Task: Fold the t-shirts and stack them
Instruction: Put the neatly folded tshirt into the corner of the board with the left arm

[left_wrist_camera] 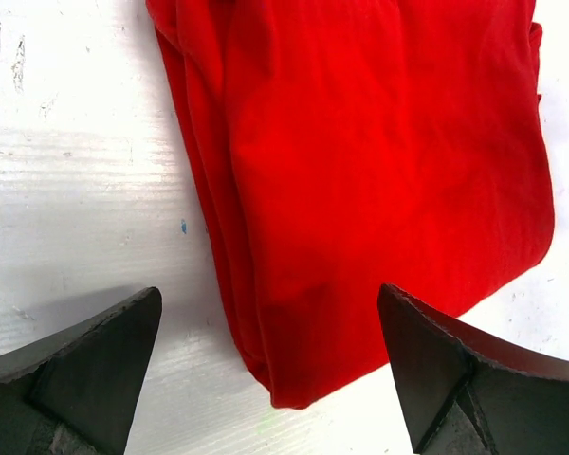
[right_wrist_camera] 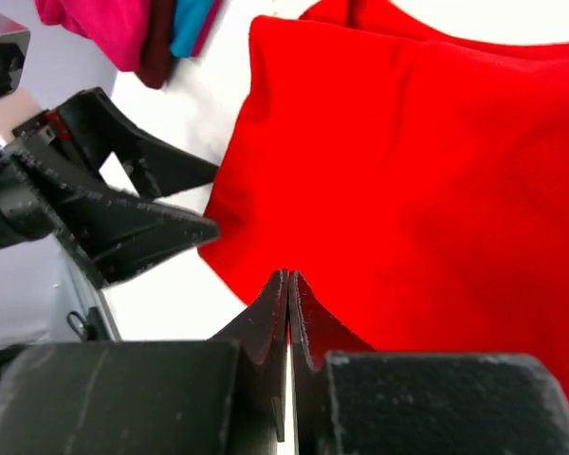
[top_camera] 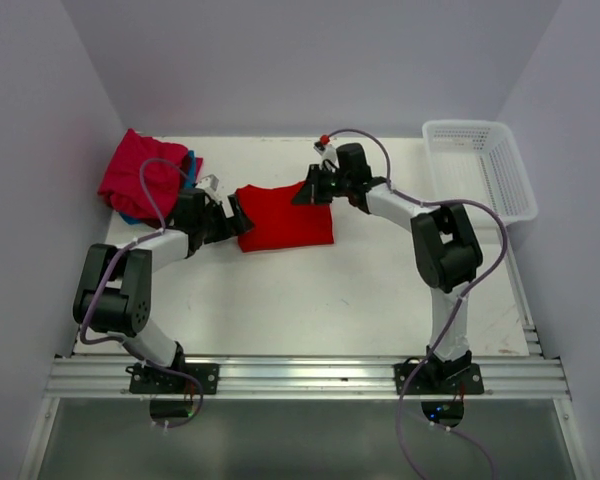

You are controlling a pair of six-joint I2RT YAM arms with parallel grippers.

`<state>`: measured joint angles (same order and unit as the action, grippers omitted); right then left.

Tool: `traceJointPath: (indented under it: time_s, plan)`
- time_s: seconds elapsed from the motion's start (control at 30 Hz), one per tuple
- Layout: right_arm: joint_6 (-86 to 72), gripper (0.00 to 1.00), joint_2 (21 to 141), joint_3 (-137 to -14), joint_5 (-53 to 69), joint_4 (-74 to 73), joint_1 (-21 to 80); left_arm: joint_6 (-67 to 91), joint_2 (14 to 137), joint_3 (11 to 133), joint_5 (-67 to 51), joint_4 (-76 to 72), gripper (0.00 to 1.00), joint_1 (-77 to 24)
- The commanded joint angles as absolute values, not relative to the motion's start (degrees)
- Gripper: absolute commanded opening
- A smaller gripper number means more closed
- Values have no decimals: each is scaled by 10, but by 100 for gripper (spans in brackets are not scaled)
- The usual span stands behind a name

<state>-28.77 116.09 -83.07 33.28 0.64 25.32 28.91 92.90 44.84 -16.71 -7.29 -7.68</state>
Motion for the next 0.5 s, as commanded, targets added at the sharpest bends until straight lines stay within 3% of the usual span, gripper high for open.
traceJointPath:
  time_s: [0.0, 0.2, 0.47]
  plan:
    - [-342, 0, 1237, -871, 426, 58, 253, 274, 930, 447, -162, -112, 100, -78]
    - [-387, 0, 1275, -839, 415, 105, 258, 275, 955, 464, -161, -106, 100, -79]
    - [-307, 0, 1261, -841, 268, -54, 264, 266, 959, 485, -185, -85, 100, -78]
